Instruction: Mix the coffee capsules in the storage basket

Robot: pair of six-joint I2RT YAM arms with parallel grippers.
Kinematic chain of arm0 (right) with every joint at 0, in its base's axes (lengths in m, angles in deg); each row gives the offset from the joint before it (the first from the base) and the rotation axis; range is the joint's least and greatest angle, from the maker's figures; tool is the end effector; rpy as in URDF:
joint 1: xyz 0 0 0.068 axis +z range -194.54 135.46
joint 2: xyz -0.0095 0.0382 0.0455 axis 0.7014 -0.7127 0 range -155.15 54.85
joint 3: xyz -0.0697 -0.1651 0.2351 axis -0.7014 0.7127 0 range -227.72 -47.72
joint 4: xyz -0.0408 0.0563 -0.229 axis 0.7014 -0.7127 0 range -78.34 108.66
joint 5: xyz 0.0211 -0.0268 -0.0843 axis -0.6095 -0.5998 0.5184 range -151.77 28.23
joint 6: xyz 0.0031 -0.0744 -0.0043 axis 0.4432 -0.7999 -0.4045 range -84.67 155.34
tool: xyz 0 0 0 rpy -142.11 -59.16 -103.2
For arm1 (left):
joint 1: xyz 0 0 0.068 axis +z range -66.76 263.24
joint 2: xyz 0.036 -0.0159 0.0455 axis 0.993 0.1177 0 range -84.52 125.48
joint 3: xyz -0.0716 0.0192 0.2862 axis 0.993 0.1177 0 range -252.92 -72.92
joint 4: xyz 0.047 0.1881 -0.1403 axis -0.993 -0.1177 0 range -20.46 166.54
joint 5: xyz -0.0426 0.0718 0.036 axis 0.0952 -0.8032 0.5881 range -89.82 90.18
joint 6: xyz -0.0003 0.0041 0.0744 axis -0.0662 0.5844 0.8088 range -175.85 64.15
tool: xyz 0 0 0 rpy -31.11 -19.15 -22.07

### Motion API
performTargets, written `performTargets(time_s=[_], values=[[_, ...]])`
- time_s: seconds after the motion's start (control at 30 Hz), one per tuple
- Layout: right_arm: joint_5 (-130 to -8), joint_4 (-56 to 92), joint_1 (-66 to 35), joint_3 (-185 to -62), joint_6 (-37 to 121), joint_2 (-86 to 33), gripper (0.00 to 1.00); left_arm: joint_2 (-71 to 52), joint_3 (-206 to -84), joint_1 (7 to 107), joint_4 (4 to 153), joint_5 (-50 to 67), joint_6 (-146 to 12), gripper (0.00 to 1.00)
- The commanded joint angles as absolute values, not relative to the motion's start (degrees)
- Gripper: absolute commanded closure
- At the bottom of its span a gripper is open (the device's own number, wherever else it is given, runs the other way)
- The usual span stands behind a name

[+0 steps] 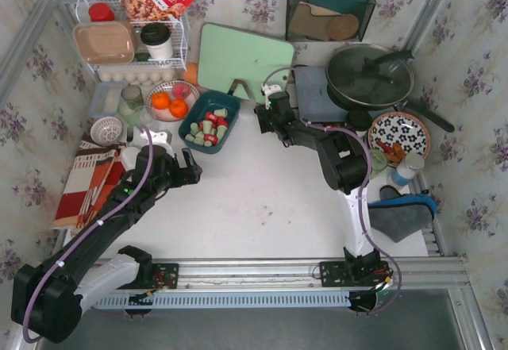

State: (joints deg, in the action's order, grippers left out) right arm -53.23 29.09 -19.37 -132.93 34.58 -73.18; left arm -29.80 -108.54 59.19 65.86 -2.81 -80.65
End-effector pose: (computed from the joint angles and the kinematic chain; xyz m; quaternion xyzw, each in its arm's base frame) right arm 0.4701 0.2106 0.1607 -0.1610 0.8596 0.0379 0.4835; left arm 0.1850 -0.0790 0.2648 -0.0187 0.8647 -0.1869 0.4659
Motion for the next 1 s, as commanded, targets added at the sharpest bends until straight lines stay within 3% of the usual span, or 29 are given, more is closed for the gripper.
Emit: performTargets(time_s=[0.0,0.47,0.6,0.97], values=[[-57.52,25.04,-19.28,-134.82,34.36,-74.12,0.35,-29.41,-109.04,59.16,65.81,-2.46,-80.96,0.01],[-60.27,23.44,-19.28,-134.69,35.4,-73.96,0.68,-29.02,-109.04,59.16,65.84,-2.37,-81.07,0.01],[-60.36,23.32,-19.28,-134.19,35.19,-73.29,0.88,-29.07,-109.04,59.16,65.9,-2.37,-81.08,0.01],[-61.96,24.22,-19.06,-131.98,35.78,-68.1,0.94,-29.22,-109.06,59.18,65.76,-2.2,-81.29,0.01]])
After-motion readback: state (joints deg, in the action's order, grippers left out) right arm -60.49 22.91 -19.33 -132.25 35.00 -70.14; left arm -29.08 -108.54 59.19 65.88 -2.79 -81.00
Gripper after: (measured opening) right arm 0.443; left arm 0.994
